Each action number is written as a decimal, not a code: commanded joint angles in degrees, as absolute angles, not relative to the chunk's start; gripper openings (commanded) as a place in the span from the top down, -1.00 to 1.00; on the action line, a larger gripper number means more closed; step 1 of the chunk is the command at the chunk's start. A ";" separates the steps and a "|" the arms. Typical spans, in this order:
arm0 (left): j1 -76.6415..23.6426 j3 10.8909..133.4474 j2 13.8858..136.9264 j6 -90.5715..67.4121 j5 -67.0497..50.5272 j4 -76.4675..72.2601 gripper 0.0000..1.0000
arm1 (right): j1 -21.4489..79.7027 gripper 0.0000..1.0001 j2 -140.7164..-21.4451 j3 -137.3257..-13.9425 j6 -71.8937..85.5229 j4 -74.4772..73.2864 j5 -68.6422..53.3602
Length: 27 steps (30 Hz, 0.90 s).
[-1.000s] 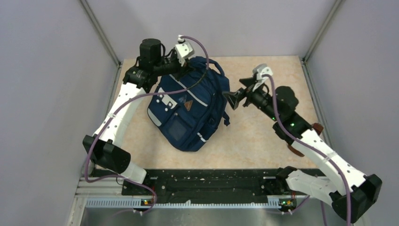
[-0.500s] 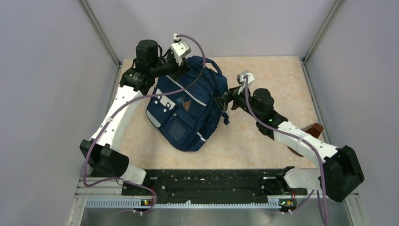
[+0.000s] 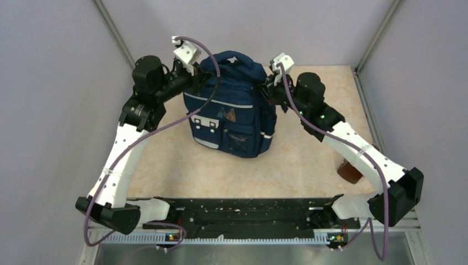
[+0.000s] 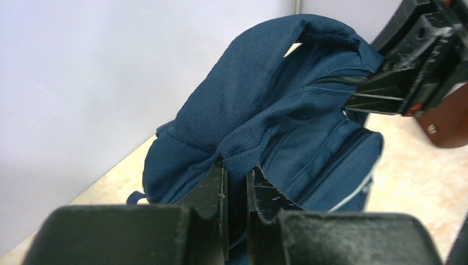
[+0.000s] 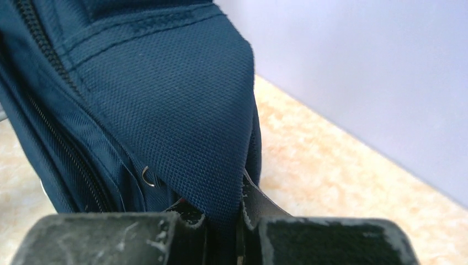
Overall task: Pack the student bag
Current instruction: Adjust the student bag at the center of the board.
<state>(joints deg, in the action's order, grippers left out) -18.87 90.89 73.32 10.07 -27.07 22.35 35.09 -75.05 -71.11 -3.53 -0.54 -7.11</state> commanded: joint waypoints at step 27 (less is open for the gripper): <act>-19.16 75.29 57.66 -28.13 -16.68 -0.29 1.00 | 36.56 -0.19 -47.44 -38.81 22.08 21.95 -12.46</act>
